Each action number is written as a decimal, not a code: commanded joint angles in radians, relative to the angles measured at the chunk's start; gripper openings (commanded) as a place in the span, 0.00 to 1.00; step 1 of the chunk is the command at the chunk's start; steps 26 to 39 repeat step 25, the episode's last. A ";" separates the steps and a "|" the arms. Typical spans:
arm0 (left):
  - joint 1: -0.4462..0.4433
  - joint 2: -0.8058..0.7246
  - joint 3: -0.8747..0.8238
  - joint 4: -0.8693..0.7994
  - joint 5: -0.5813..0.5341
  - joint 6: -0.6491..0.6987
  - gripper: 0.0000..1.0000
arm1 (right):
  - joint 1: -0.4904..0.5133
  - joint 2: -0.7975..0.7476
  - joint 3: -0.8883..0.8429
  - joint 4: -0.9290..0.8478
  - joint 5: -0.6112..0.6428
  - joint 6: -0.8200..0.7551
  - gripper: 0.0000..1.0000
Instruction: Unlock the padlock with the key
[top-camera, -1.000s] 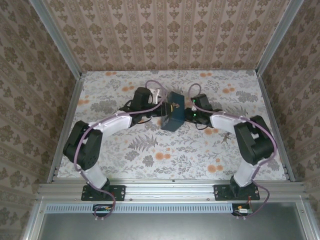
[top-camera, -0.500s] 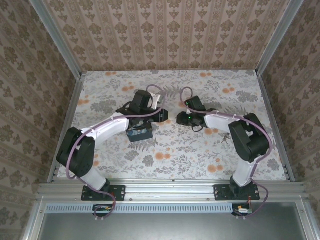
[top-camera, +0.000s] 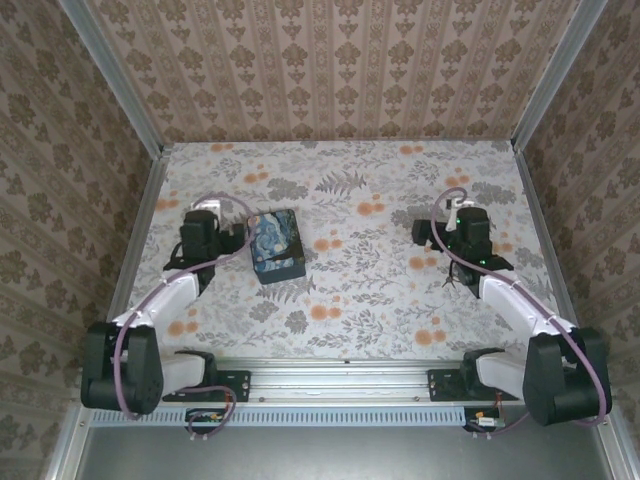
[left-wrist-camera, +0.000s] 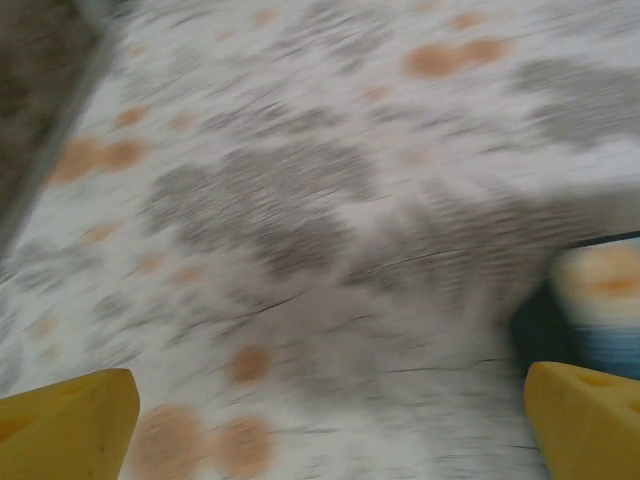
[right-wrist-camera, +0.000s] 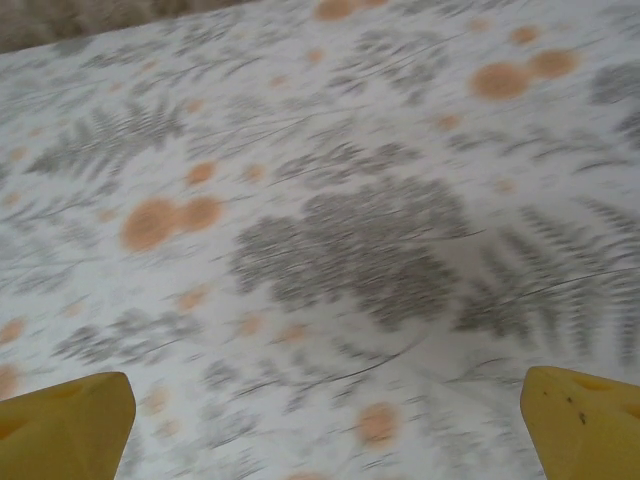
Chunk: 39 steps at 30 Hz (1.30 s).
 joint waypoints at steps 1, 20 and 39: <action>0.025 0.047 -0.100 0.266 -0.083 0.085 1.00 | -0.045 0.060 -0.080 0.252 0.048 -0.111 1.00; 0.094 0.317 -0.159 0.738 0.147 0.148 1.00 | -0.067 0.361 -0.162 0.727 0.038 -0.146 1.00; 0.107 0.319 -0.154 0.732 0.191 0.150 1.00 | -0.067 0.360 -0.163 0.728 0.038 -0.145 1.00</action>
